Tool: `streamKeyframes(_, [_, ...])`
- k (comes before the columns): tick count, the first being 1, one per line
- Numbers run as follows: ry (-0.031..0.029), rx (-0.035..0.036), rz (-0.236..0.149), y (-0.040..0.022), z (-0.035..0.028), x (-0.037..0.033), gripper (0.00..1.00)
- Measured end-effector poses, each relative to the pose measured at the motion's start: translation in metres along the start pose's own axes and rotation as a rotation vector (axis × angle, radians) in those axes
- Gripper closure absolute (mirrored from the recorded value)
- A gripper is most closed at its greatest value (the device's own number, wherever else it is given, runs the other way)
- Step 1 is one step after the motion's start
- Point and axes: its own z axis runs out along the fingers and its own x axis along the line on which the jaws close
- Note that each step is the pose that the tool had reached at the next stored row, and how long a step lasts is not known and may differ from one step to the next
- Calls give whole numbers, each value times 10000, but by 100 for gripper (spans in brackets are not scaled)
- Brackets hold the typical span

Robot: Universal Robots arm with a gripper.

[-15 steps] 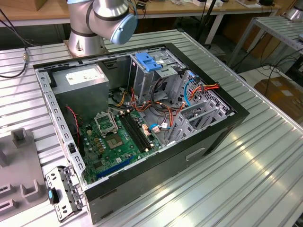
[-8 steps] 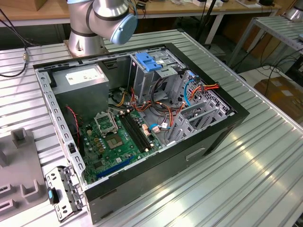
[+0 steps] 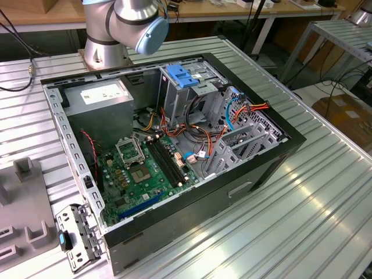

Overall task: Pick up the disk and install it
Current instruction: 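Pick up the disk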

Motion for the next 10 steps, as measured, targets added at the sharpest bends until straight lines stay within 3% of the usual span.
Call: streamKeyframes(10, [10, 1, -1, -2, -211, -2, 63])
